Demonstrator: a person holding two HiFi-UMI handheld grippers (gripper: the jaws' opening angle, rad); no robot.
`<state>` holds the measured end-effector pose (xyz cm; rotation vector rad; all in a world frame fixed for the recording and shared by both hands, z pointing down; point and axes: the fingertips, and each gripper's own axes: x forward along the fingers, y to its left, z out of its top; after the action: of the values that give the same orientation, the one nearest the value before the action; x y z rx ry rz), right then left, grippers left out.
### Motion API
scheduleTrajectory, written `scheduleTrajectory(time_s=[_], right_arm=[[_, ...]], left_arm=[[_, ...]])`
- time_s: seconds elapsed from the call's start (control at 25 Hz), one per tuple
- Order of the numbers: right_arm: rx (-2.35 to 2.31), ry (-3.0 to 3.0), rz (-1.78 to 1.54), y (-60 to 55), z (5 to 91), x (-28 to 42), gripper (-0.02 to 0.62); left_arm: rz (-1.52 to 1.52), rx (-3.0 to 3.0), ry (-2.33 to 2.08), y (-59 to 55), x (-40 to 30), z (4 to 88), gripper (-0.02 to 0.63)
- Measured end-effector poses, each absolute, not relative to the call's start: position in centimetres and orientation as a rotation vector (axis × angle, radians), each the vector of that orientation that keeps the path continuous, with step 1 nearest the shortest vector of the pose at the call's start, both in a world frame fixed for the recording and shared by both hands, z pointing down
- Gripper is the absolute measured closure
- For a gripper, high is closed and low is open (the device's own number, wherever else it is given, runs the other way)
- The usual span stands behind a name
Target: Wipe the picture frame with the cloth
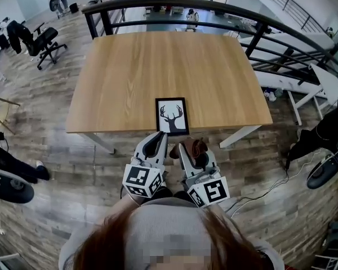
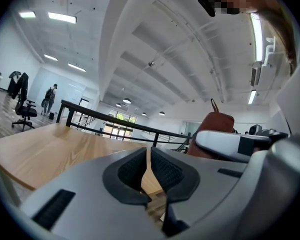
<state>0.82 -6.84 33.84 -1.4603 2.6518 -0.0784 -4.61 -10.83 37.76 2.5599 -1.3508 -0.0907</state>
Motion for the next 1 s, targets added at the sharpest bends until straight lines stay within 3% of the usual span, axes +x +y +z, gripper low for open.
scheduleTrajectory(time_s=[0.36, 0.44, 0.56, 0.64, 1.0], right_arm=[[-1.414, 2.677, -0.156, -11.5, 34.1, 1.8, 0.499], [-1.398, 2.674, -0.175, -12.2, 34.1, 2.0, 0.499], [-1.391, 2.676, -0.204, -13.1, 34.7, 2.3, 0.499], [-1.391, 2.68, -0.233, -13.5, 35.3, 2.5, 0.499], [-1.421, 2.708, -0.329, -13.4, 37.9, 2.7, 0.499]], left_arm=[[0.083, 2.38, -1.264, -14.5, -4.2, 42.6, 0.582], [0.091, 2.272, -1.22, -15.0, -4.7, 44.9, 0.555], [0.075, 2.076, -1.121, -15.5, -5.5, 49.1, 0.409], [0.07, 1.957, -1.076, -15.6, -6.4, 51.9, 0.37], [0.063, 1.679, -0.837, -18.4, -6.5, 60.1, 0.345]])
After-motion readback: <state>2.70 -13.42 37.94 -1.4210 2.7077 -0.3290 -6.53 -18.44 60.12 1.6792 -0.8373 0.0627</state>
